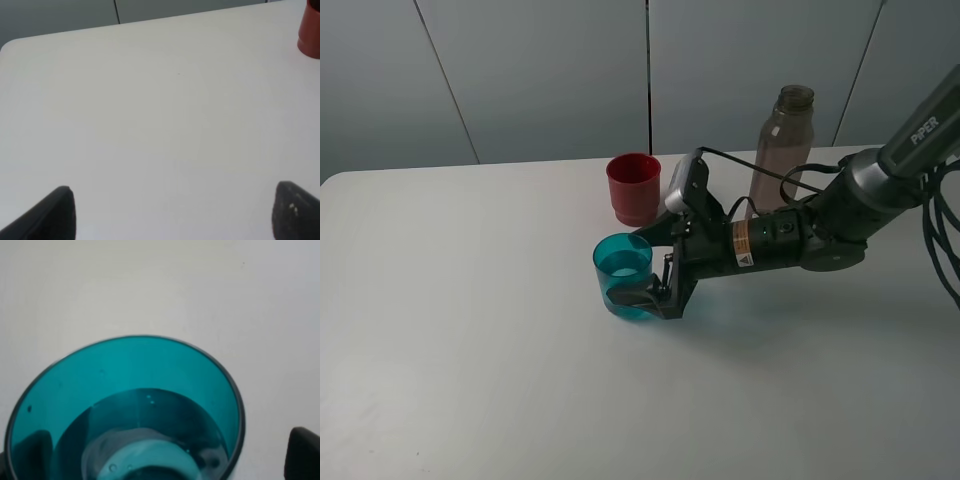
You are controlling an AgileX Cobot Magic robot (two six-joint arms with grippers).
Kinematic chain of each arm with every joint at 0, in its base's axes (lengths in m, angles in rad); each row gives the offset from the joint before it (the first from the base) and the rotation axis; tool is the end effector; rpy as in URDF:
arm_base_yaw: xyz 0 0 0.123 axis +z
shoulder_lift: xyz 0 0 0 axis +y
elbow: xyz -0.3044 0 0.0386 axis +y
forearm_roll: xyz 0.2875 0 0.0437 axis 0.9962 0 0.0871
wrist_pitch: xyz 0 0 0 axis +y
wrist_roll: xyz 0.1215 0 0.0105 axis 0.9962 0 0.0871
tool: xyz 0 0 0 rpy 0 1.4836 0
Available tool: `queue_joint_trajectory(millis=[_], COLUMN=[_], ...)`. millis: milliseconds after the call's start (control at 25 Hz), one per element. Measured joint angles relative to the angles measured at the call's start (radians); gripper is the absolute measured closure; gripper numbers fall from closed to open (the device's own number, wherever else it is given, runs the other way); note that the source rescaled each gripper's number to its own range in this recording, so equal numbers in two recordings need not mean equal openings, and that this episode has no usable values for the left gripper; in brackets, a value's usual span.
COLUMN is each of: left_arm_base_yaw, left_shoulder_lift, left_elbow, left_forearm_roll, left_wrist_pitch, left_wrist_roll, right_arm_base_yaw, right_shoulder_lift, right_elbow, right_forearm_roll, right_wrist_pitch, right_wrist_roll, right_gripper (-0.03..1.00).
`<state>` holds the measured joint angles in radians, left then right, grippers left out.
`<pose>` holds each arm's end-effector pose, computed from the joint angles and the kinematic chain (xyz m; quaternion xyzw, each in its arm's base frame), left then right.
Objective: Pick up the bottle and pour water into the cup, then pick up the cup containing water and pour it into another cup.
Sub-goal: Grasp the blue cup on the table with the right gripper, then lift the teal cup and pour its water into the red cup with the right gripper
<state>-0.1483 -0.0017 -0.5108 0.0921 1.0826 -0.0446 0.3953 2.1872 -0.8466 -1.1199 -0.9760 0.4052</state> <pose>0.0335 0.0050 0.2838 0.0417 0.8538 -0.0040 0.5190 0.3146 0.2297 0.0278 -0.4993 0.6787 0.3571 0.4033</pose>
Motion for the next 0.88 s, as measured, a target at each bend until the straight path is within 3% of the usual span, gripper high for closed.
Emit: queue_joint_trajectory(millis=[160,200,240,320,360,880], left_arm_base_yaw=[0.000,0.000,0.000,0.000,0.000,0.000], left_shoulder_lift=[0.000,0.000,0.000,0.000,0.000,0.000], left_elbow=[0.000,0.000,0.000,0.000,0.000,0.000], left_forearm_roll=[0.002,0.002,0.002,0.002,0.002,0.002], left_wrist_pitch=[0.000,0.000,0.000,0.000,0.000,0.000], left_wrist_roll=[0.000,0.000,0.000,0.000,0.000,0.000], right_arm_base_yaw=[0.000,0.001,0.003,0.011,0.015,0.021], right_shoulder_lift=[0.000,0.000,0.000,0.000,0.000,0.000], right_elbow=[0.000,0.000,0.000,0.000,-0.001,-0.004], right_forearm_roll=[0.000,0.000,-0.002,-0.008,-0.008,-0.011], right_wrist_pitch=[0.002,0.002,0.004,0.004,0.007,0.003], right_wrist_roll=[0.015,0.020,0.022,0.024,0.020,-0.014], right_gripper=[-0.03,0.01,0.14,0.67,0.78,0.77])
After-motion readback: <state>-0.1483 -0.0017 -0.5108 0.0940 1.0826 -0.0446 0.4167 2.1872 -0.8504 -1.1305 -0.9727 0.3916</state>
